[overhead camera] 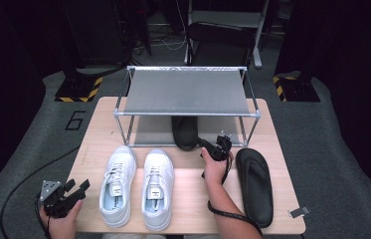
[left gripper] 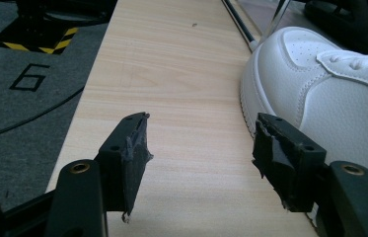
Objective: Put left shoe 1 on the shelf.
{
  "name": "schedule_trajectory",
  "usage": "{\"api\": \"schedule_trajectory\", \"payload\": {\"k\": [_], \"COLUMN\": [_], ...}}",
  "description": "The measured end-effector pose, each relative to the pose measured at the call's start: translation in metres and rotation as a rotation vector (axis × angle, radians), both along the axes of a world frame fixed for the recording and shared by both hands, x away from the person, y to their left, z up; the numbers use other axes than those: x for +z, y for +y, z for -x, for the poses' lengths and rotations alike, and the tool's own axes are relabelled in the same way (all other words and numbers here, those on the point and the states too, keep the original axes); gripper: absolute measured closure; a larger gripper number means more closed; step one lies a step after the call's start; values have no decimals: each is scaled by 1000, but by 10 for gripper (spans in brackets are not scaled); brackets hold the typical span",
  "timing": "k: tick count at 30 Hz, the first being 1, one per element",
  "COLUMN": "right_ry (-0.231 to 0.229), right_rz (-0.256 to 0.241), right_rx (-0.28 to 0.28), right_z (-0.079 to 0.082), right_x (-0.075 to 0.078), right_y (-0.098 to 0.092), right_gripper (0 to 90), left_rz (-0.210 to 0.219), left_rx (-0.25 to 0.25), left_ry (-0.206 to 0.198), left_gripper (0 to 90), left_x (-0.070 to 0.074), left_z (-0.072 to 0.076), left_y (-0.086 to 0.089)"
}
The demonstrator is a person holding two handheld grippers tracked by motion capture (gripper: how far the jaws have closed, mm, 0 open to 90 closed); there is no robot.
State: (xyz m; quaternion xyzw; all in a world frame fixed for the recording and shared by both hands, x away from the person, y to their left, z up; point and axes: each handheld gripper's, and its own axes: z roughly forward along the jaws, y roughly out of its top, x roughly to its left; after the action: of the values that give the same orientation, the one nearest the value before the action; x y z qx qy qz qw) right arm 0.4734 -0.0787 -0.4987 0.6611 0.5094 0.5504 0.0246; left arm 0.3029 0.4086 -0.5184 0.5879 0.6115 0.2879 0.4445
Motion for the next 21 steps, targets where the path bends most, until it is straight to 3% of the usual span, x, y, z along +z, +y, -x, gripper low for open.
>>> {"api": "schedule_trajectory", "payload": {"k": [1,4,5,7,12,14,15,19,21], "right_ry": [-25,-44,-71,-77,-127,-134,-131,-132,-135], "right_rz": [23,7,26,30,53,65,76,56,72], "right_rx": [16,68,84,104,107,106,106,95,83], "right_z": [6,24,29,42,70,81,86,99,106], "right_x": [1,13,16,24,36,39,39,39,39], "right_y": [0,1,0,-3,-18,-28,-33,-51,-59], "right_gripper": [595,596,596,596,596,602,607,635,645], "left_rz": [2,3,3,-3,-3,-11,-14,-11,-14], "left_rx": [0,-5,-3,-7,-7,-14,-13,-11,-16], "left_ry": [1,4,-9,-17,-17,-1,-13,-8,-4], "left_gripper": [380,379,379,379,378,378,378,379,378], "left_x": [0,0,0,2,5,6,6,6,6], "left_z": [0,-1,-2,-2,-1,-1,-1,-3,-5], "left_y": [0,0,-1,-2,-4,-6,-7,-8,-9]}}
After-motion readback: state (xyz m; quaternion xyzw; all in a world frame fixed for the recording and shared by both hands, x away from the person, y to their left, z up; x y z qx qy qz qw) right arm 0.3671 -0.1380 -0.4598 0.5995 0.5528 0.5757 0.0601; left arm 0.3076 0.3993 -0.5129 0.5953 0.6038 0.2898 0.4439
